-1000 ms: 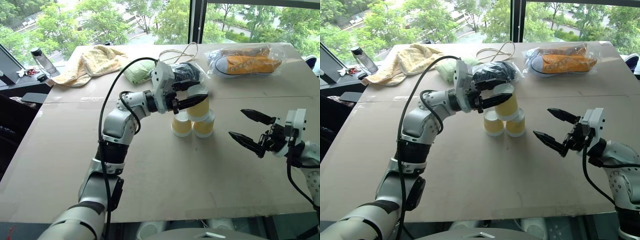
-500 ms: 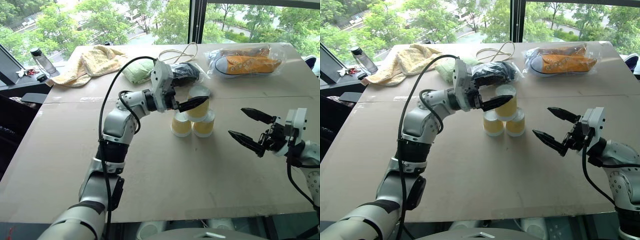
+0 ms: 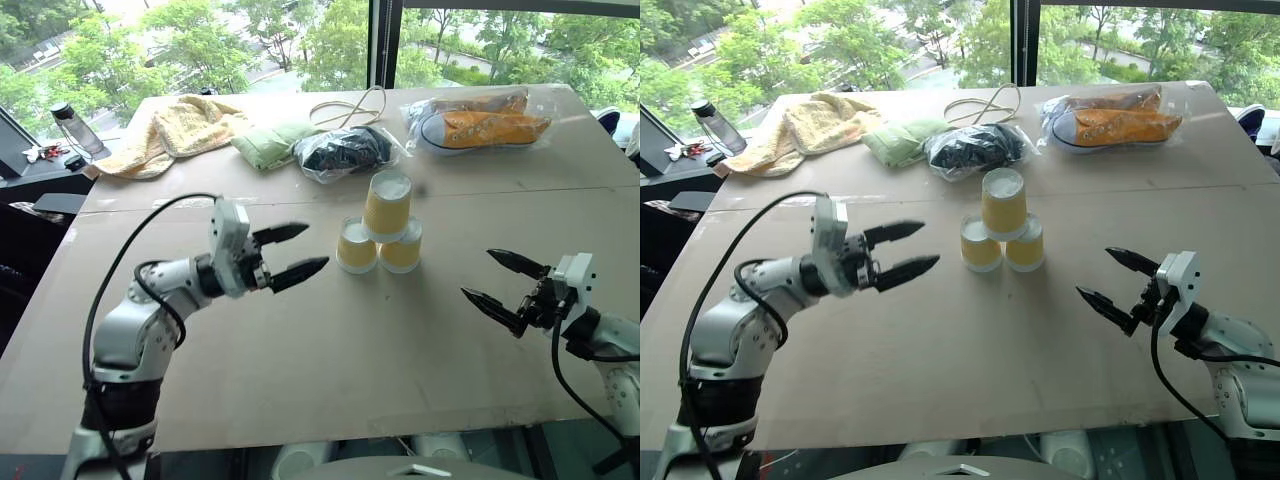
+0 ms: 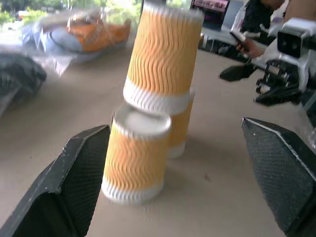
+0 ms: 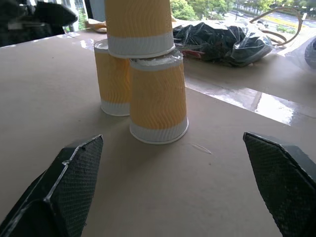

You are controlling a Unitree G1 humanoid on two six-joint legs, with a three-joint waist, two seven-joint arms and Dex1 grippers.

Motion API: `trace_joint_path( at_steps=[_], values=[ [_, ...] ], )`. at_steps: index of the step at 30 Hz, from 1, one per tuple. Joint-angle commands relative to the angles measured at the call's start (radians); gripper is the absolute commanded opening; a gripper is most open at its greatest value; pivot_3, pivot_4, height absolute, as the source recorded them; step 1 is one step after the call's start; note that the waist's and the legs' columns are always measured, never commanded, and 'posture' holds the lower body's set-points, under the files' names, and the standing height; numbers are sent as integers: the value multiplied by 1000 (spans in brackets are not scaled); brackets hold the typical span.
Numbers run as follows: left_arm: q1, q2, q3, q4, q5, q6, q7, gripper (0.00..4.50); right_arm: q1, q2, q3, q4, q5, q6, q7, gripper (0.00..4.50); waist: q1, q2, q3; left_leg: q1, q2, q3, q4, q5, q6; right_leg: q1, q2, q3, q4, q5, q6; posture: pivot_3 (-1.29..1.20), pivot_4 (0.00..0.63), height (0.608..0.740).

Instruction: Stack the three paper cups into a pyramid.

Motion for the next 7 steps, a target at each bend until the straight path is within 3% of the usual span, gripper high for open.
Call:
trace_joint_path(
  at_steps=[1, 7],
  values=[
    [128, -2, -29, 28, 145, -188, 12, 4369, -28, 3, 11, 94, -30, -78, 49, 4500, 6, 0, 0, 0, 0, 0, 0, 0, 0, 0, 0, 0, -1, 1, -1, 0, 150, 740],
    [212, -58, -40, 35, 217, -279, 95, 4369, -91, -7, 31, 225, -41, -117, 126, 4500, 25, 1, 0, 0, 0, 0, 0, 0, 0, 0, 0, 0, -2, 3, -2, 0, 150, 740]
  ],
)
